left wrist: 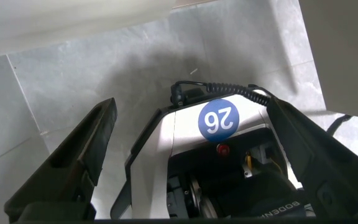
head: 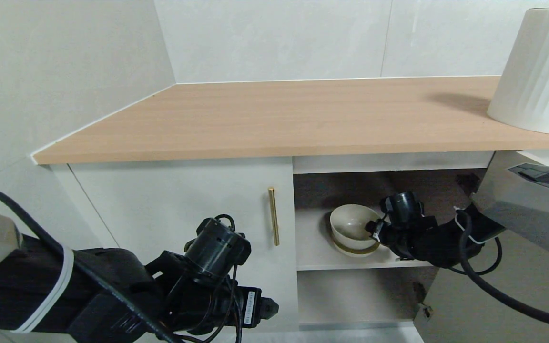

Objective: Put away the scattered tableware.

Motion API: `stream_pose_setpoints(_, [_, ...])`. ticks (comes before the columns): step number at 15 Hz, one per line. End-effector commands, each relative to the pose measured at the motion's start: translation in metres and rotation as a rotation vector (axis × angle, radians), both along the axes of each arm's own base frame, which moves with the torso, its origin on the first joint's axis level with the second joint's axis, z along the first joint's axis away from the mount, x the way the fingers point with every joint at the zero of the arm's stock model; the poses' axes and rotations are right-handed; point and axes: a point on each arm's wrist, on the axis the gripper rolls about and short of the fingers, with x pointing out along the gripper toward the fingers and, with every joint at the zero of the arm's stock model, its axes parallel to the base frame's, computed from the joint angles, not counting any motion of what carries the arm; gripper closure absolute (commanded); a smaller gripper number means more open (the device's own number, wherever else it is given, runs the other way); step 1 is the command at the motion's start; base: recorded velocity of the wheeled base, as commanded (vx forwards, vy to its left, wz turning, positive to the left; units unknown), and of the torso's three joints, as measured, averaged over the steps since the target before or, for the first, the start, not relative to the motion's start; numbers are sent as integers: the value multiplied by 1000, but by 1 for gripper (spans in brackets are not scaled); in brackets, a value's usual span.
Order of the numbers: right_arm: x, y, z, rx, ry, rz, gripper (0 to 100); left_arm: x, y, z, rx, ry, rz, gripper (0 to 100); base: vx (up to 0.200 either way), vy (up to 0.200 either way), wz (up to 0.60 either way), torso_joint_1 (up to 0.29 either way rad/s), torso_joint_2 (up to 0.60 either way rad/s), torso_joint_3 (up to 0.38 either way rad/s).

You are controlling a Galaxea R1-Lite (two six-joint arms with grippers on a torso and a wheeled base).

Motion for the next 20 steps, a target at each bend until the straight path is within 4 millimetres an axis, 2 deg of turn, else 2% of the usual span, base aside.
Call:
stream_pose_setpoints(1, [-1,0,0,0,0,1,0,0,0,0,0,0,2,0,0,0,0,0,0,0])
stream_pose_setpoints(4, [-3,0,6,3,-9,2,0,0,1,1,-2,-3,4,0,0,0,0,0,0,0])
stream_pose_setpoints(6, [-16,-1,18,-18,-14,32,0,-1,2,3,0,-6,4,0,0,0,0,0,0,0])
stream_pose_setpoints(7, [-29,-4,30,-42,-18,74,0,-4,5,9,-3,-16,6,0,0,0,0,0,0,0])
stream_pose_setpoints(9, [-68,-9,54,-79,-17,219,0,-13,17,28,-16,-32,23,0,0,0,0,0,0,0])
stream_pose_setpoints(10, [-78,-12,62,-87,-27,253,0,-22,26,39,-23,-43,32,0,0,0,0,0,0,0])
stream_pose_setpoints(11, [-104,-19,82,-96,-63,342,0,-28,32,44,-28,-49,36,0,0,0,0,0,0,0])
stream_pose_setpoints(12, [-130,-28,102,-97,-107,408,0,-45,46,51,-38,-64,40,0,0,0,0,0,0,0])
stream_pose_setpoints(14, [-167,-41,123,-75,-72,479,0,-65,62,64,-79,-115,51,0,0,0,0,0,0,0])
stream_pose_setpoints(15, [-173,-42,125,-76,-55,491,0,-70,67,70,-94,-131,70,0,0,0,0,0,0,0])
stream_pose_setpoints(16, [-193,-44,124,-106,51,525,0,-72,73,72,-79,-140,95,0,0,0,0,0,0,0])
stream_pose_setpoints(18, [-219,-46,135,-119,54,573,0,-73,81,74,-23,-178,149,0,0,0,0,0,0,0])
stream_pose_setpoints(20, [-232,-55,142,-121,65,571,0,-71,86,76,-8,-196,181,0,0,0,0,0,0,0])
